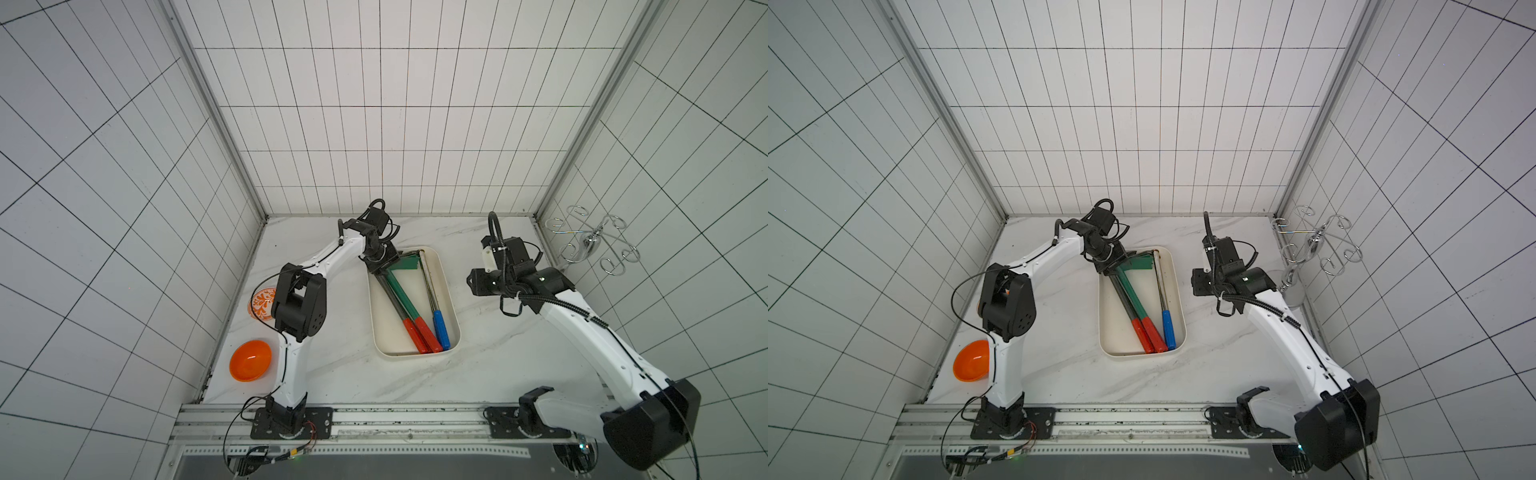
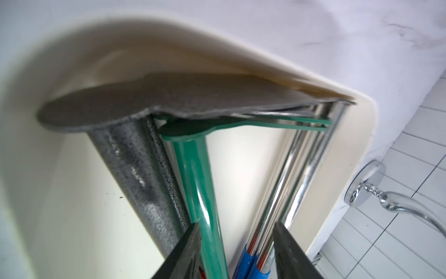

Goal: Put the small hoe into the storage box
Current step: Place the hoe in the storage box.

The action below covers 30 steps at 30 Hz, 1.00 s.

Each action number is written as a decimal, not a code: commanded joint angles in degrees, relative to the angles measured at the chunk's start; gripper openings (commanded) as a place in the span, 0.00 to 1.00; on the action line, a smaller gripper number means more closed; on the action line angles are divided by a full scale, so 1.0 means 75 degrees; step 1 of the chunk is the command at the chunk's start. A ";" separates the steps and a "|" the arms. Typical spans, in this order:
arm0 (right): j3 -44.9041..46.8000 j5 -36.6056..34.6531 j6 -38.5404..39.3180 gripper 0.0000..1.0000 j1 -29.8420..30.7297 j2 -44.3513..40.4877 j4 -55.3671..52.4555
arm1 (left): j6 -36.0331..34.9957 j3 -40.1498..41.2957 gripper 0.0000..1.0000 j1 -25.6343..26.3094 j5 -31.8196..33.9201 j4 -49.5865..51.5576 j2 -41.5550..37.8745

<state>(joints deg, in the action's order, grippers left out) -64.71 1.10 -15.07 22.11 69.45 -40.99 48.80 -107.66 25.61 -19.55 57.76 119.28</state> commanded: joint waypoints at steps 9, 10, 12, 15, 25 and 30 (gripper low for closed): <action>0.0410 0.0099 0.0397 0.48 -0.0065 -0.0038 0.0790 | -0.3239 0.2901 0.50 -0.0714 0.3030 -0.1729 -0.4786; 0.0591 0.0062 0.0488 0.48 -0.0055 -0.0124 0.1028 | -0.3414 0.3516 0.50 -0.0777 0.3224 -0.2363 -0.5276; 0.1051 -0.0075 0.0747 0.49 -0.0020 -0.0423 0.1680 | -0.3727 0.5141 0.50 -0.0972 0.3530 -0.3768 -0.6413; 0.1838 -0.0304 0.1198 0.52 0.0005 -0.0937 0.2745 | -0.3895 0.7158 0.51 -0.1353 0.3846 -0.5400 -0.7782; 0.4641 -0.1409 0.2022 0.53 0.0017 -0.2289 0.6597 | -0.4166 1.0022 0.59 -0.2160 0.5142 -0.7484 -0.9079; 0.5527 -0.2561 0.1981 0.54 -0.0174 -0.1911 0.8372 | -0.4502 1.1412 0.61 -0.2184 0.5786 -0.9780 -0.9001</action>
<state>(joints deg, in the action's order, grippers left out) -27.77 -10.96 -2.04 21.91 53.91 8.97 17.91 -25.45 9.58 18.92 -2.22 51.42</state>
